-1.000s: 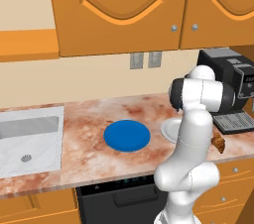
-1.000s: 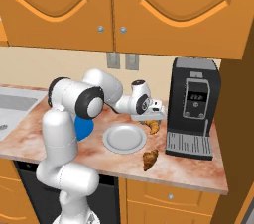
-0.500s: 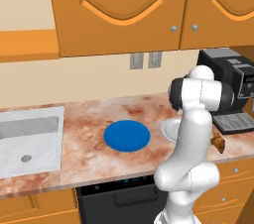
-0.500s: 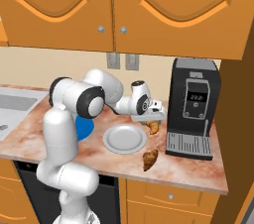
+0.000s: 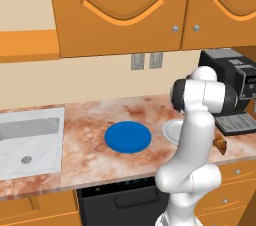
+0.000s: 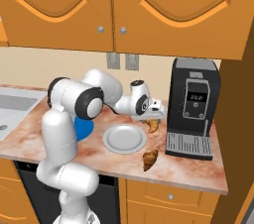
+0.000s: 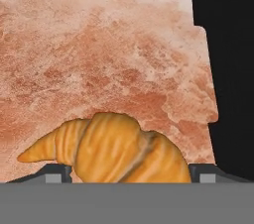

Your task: Place the pastries on the plates.

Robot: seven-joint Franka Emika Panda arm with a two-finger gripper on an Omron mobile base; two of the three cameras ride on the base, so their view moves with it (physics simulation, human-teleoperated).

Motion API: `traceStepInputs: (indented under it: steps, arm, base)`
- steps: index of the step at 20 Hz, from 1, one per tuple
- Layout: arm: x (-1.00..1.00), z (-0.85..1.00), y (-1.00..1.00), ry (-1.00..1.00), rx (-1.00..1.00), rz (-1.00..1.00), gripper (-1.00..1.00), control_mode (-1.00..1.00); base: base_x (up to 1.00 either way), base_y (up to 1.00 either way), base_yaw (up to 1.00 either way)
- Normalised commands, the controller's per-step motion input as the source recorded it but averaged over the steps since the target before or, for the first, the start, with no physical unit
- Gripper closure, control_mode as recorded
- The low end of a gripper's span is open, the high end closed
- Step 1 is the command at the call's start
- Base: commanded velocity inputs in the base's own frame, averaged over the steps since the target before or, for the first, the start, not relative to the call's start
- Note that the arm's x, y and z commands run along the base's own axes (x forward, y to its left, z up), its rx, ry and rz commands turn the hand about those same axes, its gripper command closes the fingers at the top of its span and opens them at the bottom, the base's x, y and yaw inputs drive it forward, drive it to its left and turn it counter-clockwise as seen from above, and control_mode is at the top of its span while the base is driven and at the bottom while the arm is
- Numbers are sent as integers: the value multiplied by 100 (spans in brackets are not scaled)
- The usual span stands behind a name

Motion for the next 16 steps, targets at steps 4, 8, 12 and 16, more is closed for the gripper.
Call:
traceStepInputs:
  steps: [4, 8, 12, 16]
  arm:
    - [-19, 46, 21, -9, 0, 0, 100, -100]
    - [-43, 34, 33, -2, 0, 0, 100, -100]
    - [-37, 16, 37, 1, 0, 0, 100, -100]
    - [-30, 30, 27, 3, 0, 0, 100, -100]
  base:
    - [0, 0, 0]
    - [0, 0, 0]
    - [0, 0, 0]
    - [0, 0, 0]
